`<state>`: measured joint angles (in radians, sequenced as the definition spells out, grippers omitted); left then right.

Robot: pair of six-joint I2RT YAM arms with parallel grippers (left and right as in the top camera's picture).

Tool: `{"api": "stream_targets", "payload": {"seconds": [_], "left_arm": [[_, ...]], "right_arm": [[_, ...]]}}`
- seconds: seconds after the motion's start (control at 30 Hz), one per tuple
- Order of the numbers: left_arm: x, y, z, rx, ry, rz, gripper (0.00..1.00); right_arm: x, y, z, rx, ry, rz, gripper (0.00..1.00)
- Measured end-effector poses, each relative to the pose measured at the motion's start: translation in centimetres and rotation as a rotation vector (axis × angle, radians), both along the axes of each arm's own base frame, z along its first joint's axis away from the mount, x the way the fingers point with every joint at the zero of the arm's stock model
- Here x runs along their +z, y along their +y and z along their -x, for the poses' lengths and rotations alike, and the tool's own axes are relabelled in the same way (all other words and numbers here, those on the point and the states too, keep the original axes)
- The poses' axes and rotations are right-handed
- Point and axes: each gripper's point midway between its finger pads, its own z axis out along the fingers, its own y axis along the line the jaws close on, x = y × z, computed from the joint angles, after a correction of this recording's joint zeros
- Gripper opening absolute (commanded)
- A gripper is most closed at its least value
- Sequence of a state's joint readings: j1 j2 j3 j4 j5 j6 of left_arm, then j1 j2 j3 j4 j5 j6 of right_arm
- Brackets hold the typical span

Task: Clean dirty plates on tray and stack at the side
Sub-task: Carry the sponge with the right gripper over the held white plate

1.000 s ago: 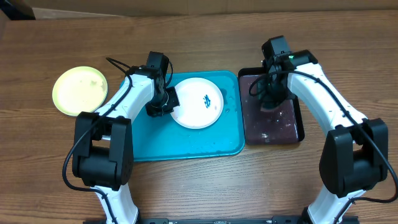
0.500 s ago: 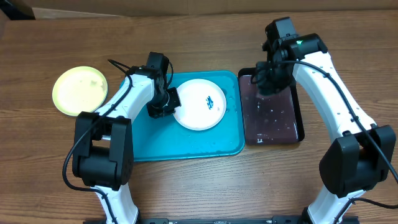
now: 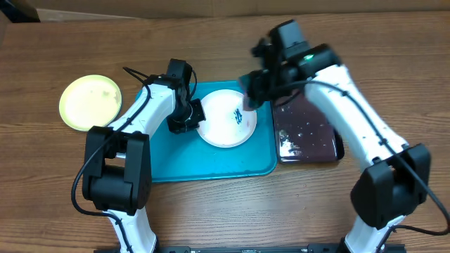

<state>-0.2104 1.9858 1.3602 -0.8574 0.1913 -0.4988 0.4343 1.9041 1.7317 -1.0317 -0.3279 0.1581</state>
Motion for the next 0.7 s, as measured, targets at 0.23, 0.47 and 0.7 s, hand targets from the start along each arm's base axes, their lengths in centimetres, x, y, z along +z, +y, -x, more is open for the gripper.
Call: {"api": "stream_targets", "payload": {"seconds": [0.23,0.47,0.7], "left_arm": [[0.0,-0.7,0.2,-0.019,0.000,0.000,0.04],[0.0,-0.7,0.2,-0.020,0.000,0.001,0.04],[0.0,-0.7,0.2,-0.020,0.000,0.002,0.04]], "right_arm": [[-2.6,2.3,0.6,0.000,-0.155,0.223,0.04],[-4.4,1.1,0.1,-0.051,-0.230,0.358,0.04],[-5.8,-0.1,0.0,-0.089,-0.236,0.410,0.04]]}}
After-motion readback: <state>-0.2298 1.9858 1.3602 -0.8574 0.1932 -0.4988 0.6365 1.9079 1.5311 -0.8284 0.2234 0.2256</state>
